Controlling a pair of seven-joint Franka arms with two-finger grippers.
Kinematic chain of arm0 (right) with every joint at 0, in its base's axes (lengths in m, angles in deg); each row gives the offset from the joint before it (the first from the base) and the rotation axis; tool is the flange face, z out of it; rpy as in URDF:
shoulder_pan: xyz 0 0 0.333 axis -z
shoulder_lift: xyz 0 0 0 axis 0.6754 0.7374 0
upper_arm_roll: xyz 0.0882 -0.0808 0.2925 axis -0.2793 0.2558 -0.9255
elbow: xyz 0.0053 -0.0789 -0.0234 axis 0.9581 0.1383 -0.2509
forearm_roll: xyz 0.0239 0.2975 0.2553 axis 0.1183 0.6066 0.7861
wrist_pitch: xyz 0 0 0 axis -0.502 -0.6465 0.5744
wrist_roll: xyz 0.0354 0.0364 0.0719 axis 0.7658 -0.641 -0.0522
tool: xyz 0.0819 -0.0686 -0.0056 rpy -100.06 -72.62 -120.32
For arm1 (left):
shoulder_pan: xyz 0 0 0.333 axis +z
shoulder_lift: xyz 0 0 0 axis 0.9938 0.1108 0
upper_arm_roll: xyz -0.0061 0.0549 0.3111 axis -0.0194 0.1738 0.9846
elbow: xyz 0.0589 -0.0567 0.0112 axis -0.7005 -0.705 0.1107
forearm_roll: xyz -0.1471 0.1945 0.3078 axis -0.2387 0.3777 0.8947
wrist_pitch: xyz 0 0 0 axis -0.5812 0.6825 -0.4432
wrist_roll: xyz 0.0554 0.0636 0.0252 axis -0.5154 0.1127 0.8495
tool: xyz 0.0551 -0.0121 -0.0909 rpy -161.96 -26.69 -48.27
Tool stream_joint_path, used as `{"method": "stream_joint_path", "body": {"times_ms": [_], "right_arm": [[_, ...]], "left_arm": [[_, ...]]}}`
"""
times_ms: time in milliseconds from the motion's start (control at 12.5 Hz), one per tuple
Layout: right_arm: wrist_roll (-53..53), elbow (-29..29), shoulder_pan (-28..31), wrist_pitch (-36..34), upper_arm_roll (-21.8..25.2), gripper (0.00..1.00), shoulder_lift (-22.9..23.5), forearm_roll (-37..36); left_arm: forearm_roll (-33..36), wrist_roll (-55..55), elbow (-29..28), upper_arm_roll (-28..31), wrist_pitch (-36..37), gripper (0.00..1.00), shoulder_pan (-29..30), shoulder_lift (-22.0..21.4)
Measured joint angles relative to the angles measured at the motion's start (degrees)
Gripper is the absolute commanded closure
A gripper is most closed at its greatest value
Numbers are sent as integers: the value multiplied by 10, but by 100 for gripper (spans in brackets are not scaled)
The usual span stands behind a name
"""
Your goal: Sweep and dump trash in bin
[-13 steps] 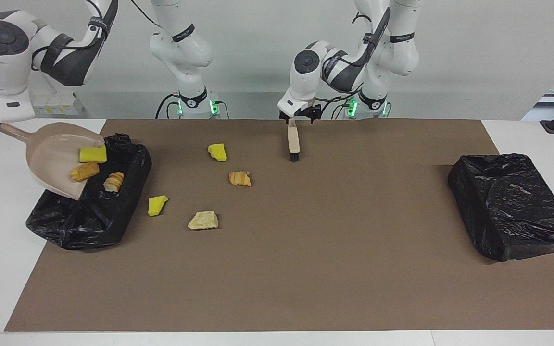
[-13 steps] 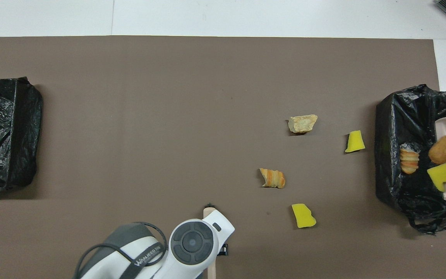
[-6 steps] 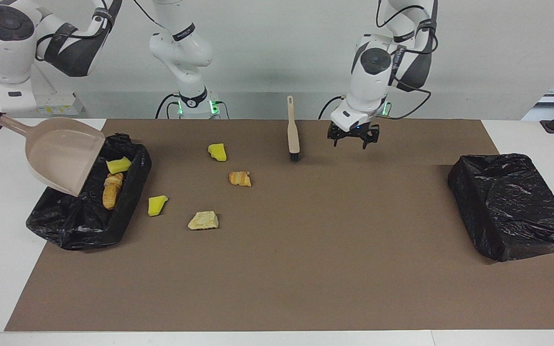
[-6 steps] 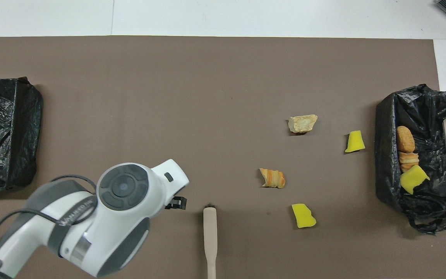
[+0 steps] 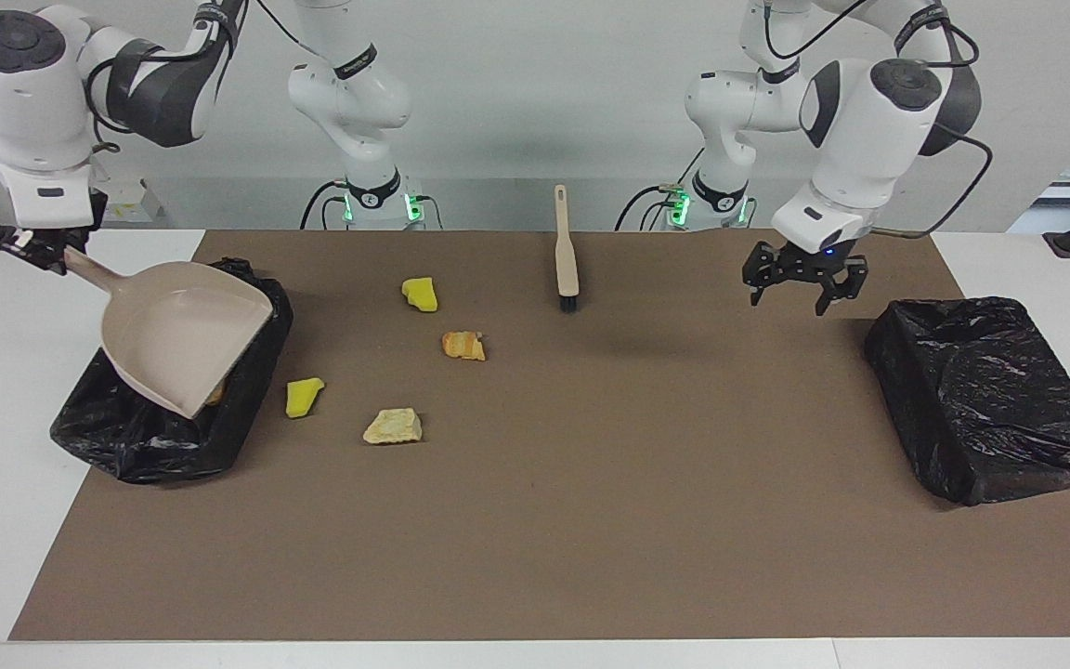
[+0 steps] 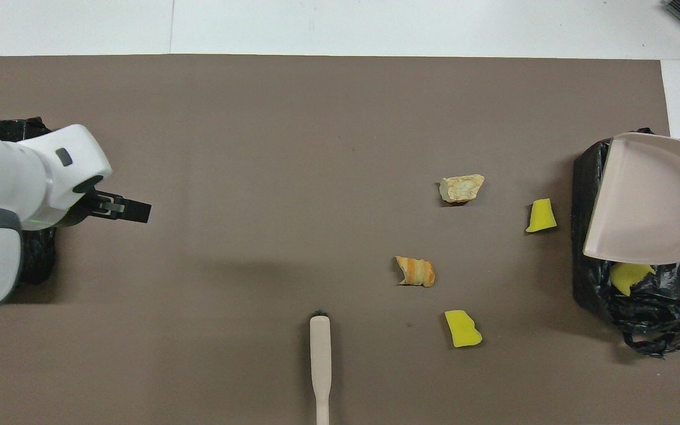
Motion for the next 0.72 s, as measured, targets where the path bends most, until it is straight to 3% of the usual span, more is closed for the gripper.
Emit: {"method": "stream_joint_path", "body": {"times_ms": [319, 717], "right_arm": [[203, 3, -90, -32, -4, 100, 0, 77], [508, 16, -176, -33, -5, 100, 19, 188]], "left_arm": [[2, -30, 106, 0, 93, 0, 33, 13], [4, -36, 170, 0, 160, 0, 46, 21]]}}
